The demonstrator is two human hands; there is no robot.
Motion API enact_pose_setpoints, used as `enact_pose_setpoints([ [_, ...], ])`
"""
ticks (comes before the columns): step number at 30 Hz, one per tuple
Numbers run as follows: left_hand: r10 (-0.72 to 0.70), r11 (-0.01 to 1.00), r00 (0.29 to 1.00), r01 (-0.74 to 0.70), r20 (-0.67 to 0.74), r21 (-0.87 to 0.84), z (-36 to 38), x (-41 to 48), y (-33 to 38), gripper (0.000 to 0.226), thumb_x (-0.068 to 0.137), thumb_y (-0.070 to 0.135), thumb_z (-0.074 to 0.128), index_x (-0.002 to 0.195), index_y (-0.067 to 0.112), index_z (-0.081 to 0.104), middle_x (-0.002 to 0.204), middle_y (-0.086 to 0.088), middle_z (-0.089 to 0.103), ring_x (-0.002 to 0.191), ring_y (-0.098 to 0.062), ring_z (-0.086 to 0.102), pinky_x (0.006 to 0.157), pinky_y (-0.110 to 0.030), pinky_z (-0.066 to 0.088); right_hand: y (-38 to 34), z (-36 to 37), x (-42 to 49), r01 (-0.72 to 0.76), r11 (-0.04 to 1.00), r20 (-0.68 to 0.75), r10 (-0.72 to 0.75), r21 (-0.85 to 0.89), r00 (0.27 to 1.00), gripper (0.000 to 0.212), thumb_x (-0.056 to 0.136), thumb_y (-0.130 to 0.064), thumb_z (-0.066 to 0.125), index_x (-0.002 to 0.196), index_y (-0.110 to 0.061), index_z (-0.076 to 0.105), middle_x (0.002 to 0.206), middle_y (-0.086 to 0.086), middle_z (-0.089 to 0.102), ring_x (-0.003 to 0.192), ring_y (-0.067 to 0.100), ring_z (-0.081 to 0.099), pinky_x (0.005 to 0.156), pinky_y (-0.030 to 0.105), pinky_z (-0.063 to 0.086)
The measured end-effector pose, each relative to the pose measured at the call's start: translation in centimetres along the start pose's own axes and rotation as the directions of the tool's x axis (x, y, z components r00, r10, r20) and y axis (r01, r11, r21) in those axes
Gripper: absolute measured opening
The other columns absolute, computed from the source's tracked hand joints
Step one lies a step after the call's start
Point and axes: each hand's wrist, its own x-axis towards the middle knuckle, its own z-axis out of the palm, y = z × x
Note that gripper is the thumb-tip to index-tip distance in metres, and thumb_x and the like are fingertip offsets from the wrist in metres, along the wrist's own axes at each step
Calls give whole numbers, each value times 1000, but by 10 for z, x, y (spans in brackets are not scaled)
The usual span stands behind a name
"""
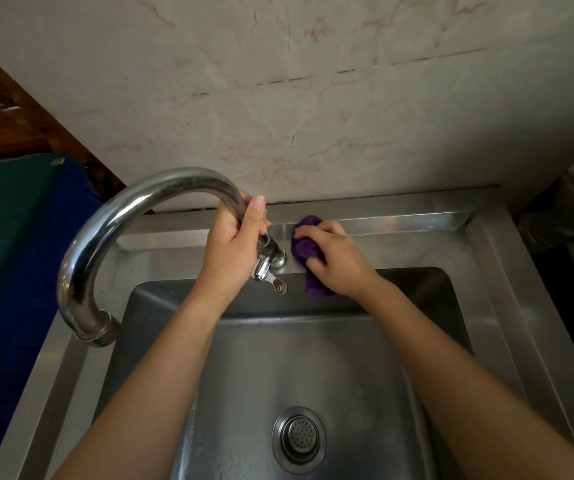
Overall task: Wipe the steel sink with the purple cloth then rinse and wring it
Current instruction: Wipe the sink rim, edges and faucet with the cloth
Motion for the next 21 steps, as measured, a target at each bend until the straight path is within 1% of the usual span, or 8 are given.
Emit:
enact_pose_setpoints([
  [2,6,1000,1000,-6,2,0,1,0,0,23,86,47,46,73,28,44,61,16,52,65,-7,50,85,-53,46,-9,2,16,20,1000,101,-18,-21,995,45,83,-13,56,128,-18,51,125,15,48,122,27,42,108,31,30],
  [5,5,1000,1000,-5,9,-2,2,0,0,26,85,47,45,74,24,43,60,16,53,64,-4,51,82,-42,47,-16,0,36,45,992,223,-17,-122,975,47,86,-20,52,132,-22,46,127,14,43,119,34,45,108,38,33],
  [8,3,1000,1000,-3,14,12,1,0,0,26,85,47,45,75,23,43,60,16,52,65,-5,51,84,-47,46,-21,-5,41,77,959,276,1,-271,961,43,89,-28,48,132,-25,42,128,13,42,114,35,48,100,39,38],
  [10,10,1000,1000,-11,29,16,-1,2,0,23,87,45,45,74,26,44,60,16,52,66,-6,51,86,-53,45,-20,-5,36,70,937,235,13,-341,972,41,90,-30,47,130,-23,42,125,14,43,110,35,49,96,39,40],
  [12,9,1000,999,-9,40,2,-3,2,2,22,88,43,45,73,27,43,60,16,52,66,-6,50,86,-56,44,-14,-7,23,6,942,165,52,-337,985,39,89,-30,48,127,-22,43,121,14,45,107,35,50,93,38,40],
  [15,4,1000,999,-4,41,-1,-4,2,2,24,86,44,46,74,24,43,60,15,52,66,-5,51,87,-55,45,5,-19,5,-73,956,82,100,-284,992,34,88,-30,48,121,-24,45,118,13,46,104,34,51,92,38,42],
  [18,-2,1000,999,2,37,1,-2,0,2,26,85,47,46,74,23,44,60,15,52,66,-6,51,87,-54,46,14,-24,-6,-126,956,20,136,-264,991,32,90,-29,47,121,-26,44,121,11,44,106,30,50,90,40,49],
  [21,-14,1000,999,14,36,-10,1,0,2,27,83,48,46,74,23,44,59,16,52,66,-4,52,86,-47,47,6,-11,-1,-145,952,-37,141,-268,989,33,90,-26,48,123,-21,47,123,12,45,110,31,47,94,38,45],
])
